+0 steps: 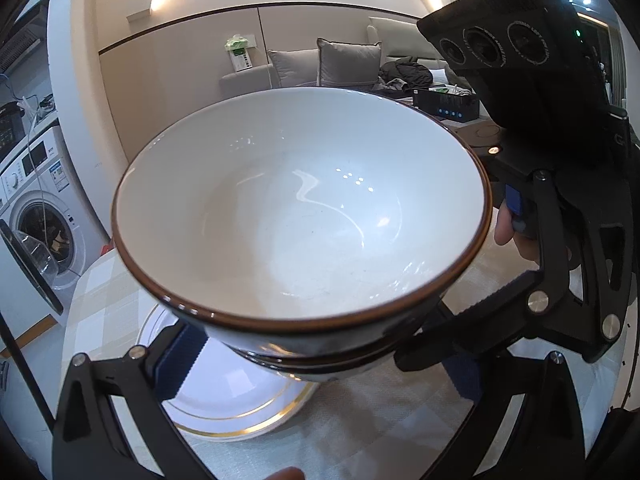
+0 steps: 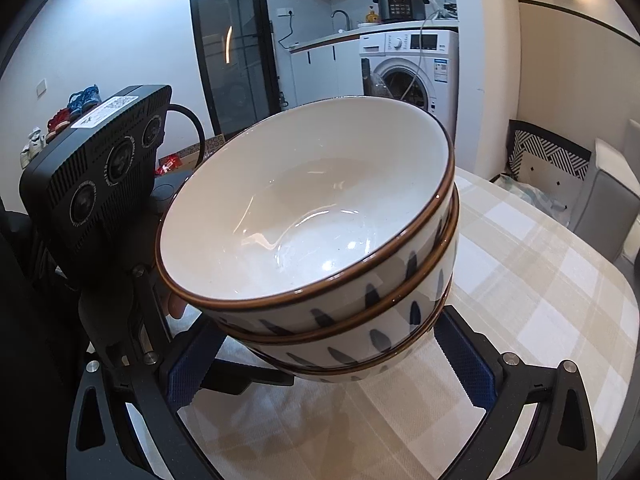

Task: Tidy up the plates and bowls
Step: 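Carry the bowl stack with both grippers over the white plate stack, then lower the bowl stack onto the plates and open both grippers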

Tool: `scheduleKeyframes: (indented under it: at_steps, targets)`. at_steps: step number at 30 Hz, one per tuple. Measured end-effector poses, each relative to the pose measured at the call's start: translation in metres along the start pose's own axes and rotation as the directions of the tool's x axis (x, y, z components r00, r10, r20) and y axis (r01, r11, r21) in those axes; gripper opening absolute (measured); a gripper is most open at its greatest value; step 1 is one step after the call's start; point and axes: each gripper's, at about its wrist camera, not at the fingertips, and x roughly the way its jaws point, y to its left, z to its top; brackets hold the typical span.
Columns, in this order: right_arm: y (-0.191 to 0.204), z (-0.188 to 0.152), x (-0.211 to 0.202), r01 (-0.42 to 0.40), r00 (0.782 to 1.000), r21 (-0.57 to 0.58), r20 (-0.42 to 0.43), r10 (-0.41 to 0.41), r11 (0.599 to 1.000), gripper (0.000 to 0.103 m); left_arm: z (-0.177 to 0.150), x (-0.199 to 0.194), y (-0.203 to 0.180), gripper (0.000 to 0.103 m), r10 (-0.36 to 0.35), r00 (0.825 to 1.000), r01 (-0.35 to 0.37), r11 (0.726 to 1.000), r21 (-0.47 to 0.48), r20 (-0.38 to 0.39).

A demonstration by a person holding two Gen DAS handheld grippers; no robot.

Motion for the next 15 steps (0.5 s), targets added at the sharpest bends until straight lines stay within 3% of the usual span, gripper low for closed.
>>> scheduleKeyframes:
  at_steps: [15]
  targets:
    - [0.001,0.037,0.059,-0.078,0.997,-0.039,0.022,0.079,0.996,0.103,-0.017,0.004,0.045,0.103,0.123,0.992,-0.126,0.988,-0.095,-0.029]
